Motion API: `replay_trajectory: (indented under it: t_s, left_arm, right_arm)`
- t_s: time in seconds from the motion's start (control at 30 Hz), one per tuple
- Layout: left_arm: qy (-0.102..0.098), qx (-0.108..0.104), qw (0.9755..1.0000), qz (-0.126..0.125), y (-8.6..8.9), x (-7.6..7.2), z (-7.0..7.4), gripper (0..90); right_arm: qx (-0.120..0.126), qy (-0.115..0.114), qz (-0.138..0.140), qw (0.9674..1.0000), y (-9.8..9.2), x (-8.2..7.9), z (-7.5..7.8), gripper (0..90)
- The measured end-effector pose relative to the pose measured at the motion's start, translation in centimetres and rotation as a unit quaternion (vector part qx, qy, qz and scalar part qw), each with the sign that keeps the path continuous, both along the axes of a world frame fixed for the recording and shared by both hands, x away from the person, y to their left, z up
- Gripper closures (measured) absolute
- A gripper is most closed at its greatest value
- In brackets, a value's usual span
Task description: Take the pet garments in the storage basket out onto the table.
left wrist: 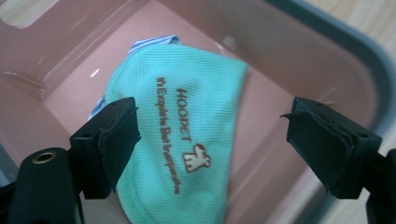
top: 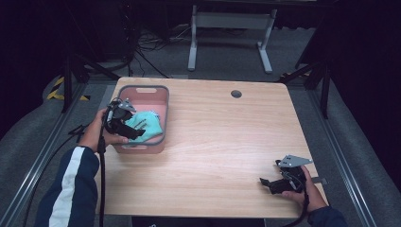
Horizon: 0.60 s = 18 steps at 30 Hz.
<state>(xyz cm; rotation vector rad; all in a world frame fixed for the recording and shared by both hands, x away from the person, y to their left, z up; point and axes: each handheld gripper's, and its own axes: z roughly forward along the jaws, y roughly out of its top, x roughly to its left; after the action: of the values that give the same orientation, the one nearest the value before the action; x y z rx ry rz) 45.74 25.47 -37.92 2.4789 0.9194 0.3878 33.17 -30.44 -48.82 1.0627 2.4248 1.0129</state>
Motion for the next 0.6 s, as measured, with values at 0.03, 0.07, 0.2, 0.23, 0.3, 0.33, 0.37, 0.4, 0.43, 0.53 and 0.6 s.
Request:
replay_trajectory:
  t_s: [0.03,0.07,0.2,0.23,0.3,0.33,0.37,0.4,0.43,0.53,0.6]
  left_arm:
    - [0.006,0.007,1.0000,0.000,-0.1,0.4,-0.1,17.2]
    - [0.012,0.012,0.9999,0.000,-0.2,0.7,-0.1,17.1]
    - [0.014,0.028,0.9995,0.002,-0.5,1.8,-0.3,16.5]
    - [0.018,0.027,0.9995,0.003,-0.5,2.0,-0.4,16.9]
    - [0.025,0.019,0.9995,0.004,-0.5,2.6,-0.6,17.1]
    - [0.026,0.020,0.9994,0.006,-0.6,2.9,-0.8,17.1]
    - [0.029,0.023,0.9993,0.009,-0.6,3.1,-0.9,17.1]
    - [0.032,0.023,0.9992,0.009,-0.7,3.3,-1.0,17.0]
    - [0.036,0.023,0.9990,0.012,-0.8,3.6,-1.1,16.9]
    - [0.041,0.036,0.9984,0.012,-1.2,4.1,-1.5,16.9]
    - [0.050,0.050,0.9974,0.014,-1.5,4.5,-1.9,17.2]
  right_arm:
    - [0.000,0.000,0.000,1.0000,0.0,0.0,0.0,0.6]
    - [0.000,0.000,0.000,1.0000,0.0,0.0,0.0,0.6]
    - [0.000,0.000,0.000,1.0000,0.0,0.0,0.0,0.6]
    - [0.000,0.000,0.000,1.0000,0.0,0.0,0.0,0.6]
    - [0.000,0.000,0.000,1.0000,0.0,0.0,0.0,0.6]
    - [0.000,0.000,0.000,1.0000,0.0,0.0,0.0,0.6]
    - [0.000,0.000,0.000,1.0000,0.0,0.0,0.0,0.6]
    - [0.000,0.000,0.000,1.0000,0.0,0.0,0.0,0.6]
    - [0.000,0.000,0.000,1.0000,0.0,0.0,0.0,0.6]
    - [0.000,0.000,0.000,1.0000,0.0,0.0,0.0,0.6]
    - [0.000,0.000,0.000,1.0000,0.0,0.0,0.0,0.6]
